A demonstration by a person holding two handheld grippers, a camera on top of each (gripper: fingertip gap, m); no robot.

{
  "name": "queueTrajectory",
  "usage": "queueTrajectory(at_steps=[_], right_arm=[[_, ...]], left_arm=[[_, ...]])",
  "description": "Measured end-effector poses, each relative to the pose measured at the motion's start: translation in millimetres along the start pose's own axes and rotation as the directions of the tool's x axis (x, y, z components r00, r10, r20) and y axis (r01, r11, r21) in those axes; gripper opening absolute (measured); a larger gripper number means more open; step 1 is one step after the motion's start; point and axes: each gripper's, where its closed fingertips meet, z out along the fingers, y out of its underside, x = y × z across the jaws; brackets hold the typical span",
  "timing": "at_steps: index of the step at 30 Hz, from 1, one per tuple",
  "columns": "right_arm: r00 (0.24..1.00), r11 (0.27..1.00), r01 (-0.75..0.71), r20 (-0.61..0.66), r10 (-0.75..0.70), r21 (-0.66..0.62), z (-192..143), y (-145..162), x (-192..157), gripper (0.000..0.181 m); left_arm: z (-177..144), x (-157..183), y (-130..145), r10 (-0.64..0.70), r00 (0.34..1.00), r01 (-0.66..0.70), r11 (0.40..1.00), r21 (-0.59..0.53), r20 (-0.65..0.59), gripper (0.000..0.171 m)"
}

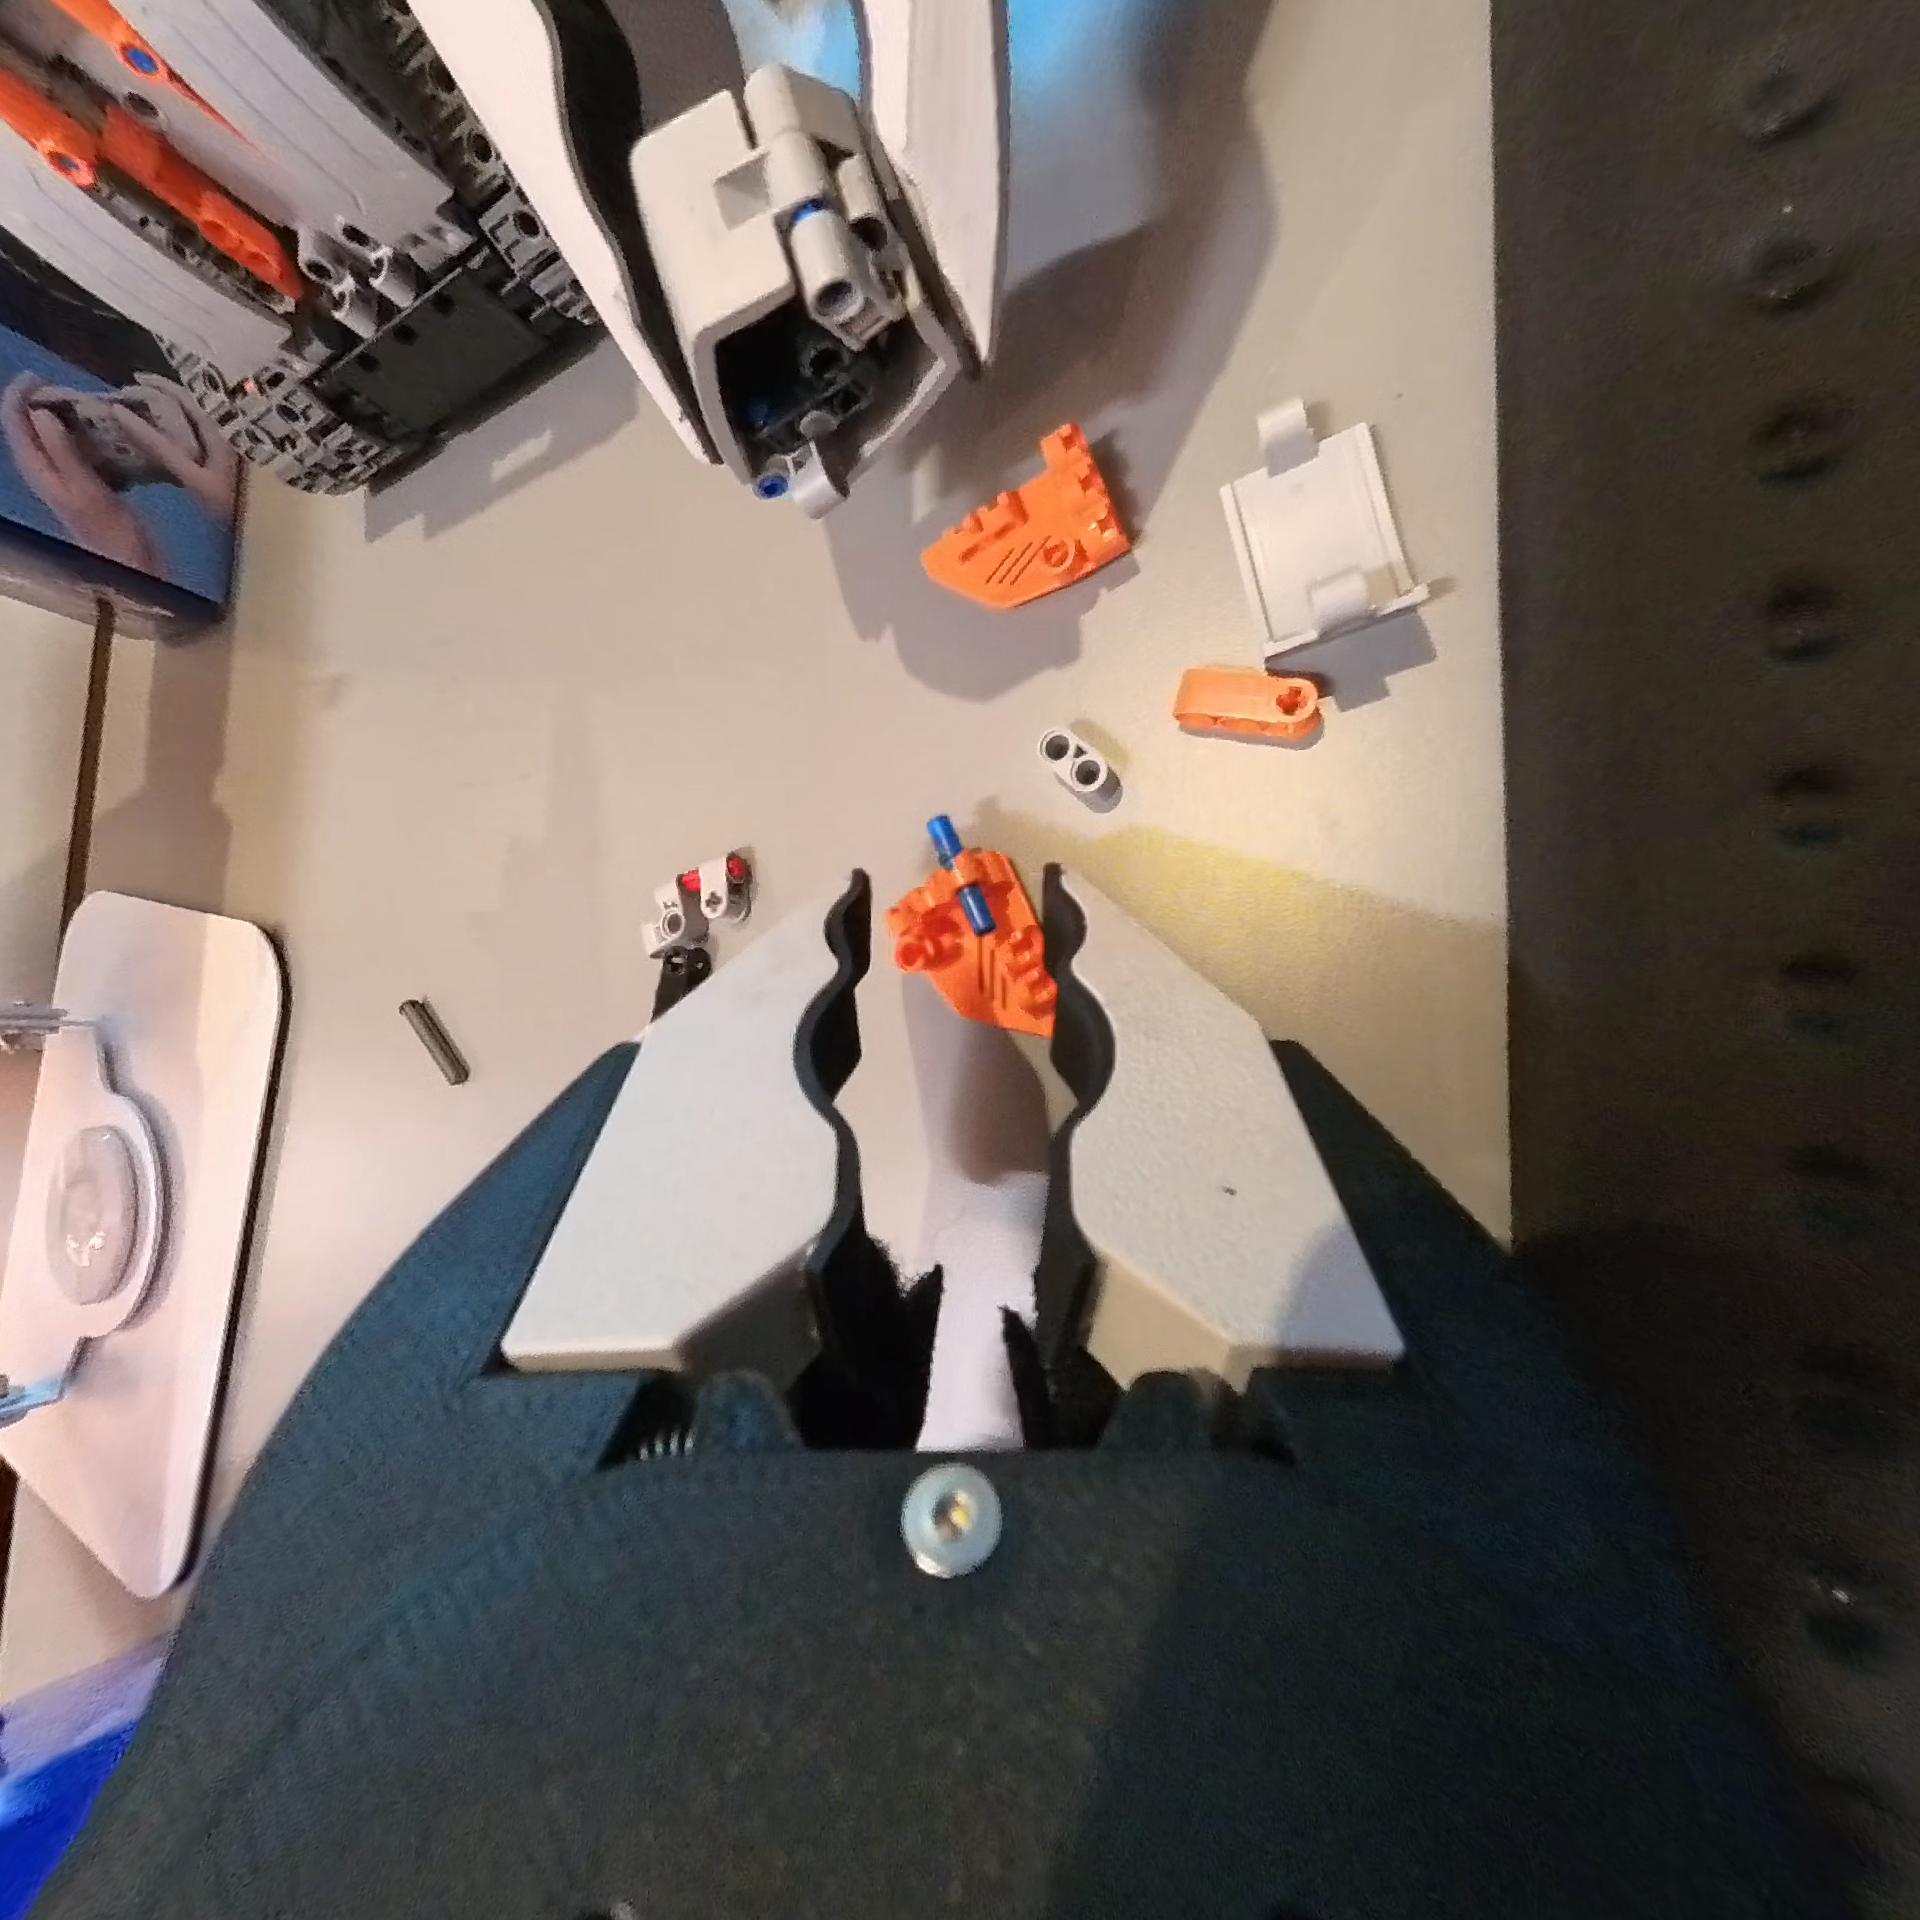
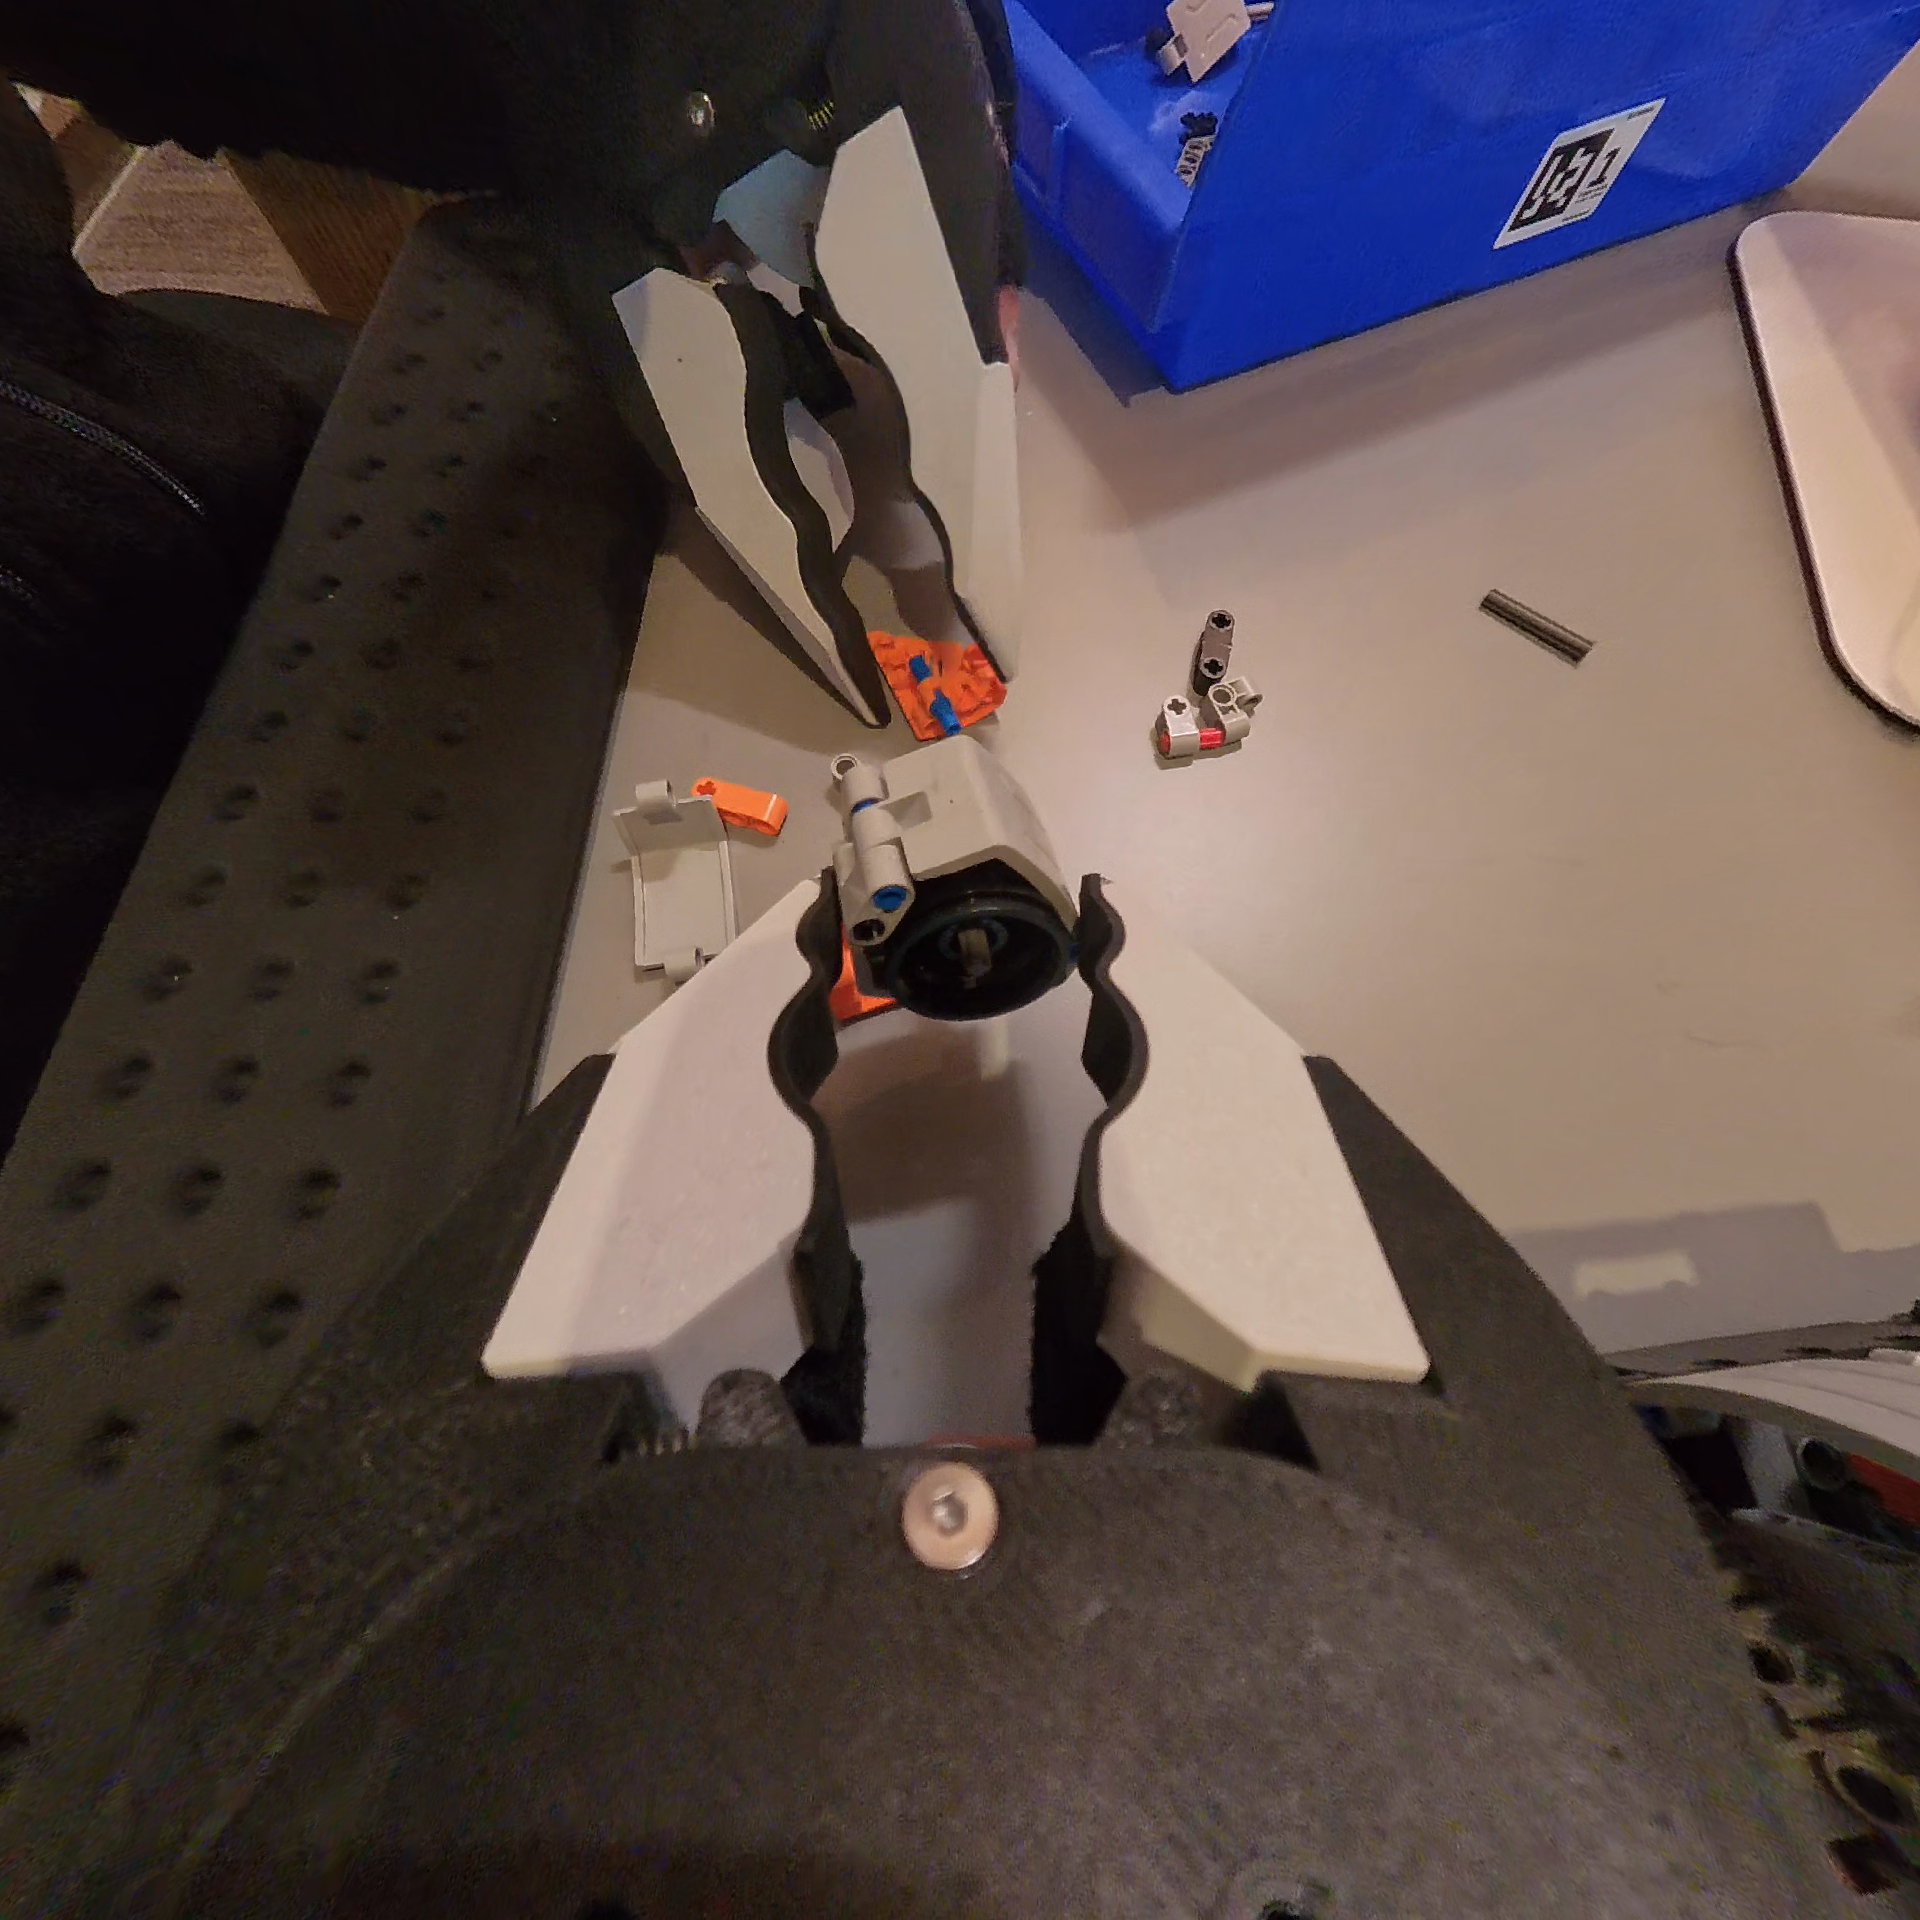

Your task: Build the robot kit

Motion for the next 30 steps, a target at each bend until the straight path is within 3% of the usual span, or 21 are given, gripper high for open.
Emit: queueTrajectory(at_steps=[8, 20, 30], right_arm=[[1.0, 1.0, 0.002, 0.001, -0.002, 0.011, 1, -2, 0, 0.043], [0.999, 0.998, -0.03, 0.035, 0.029, 0.049, 4, -6, -3, 0.043], [0.981, 0.97, -0.144, 0.154, 0.115, 0.195, -3, -25, -8, 0.043]], left_arm=[[2, 1, 2, -0.019, 0.999, 0.021, 1.0, -0.022, 0.051, 0.018], [2, 4, -8, -0.056, 0.998, 0.054, 0.997, 0.061, 0.042, 0.011], [-30, -13, -63, -0.18, 0.984, 0.171, 0.927, 0.335, -0.006, 0.011]])
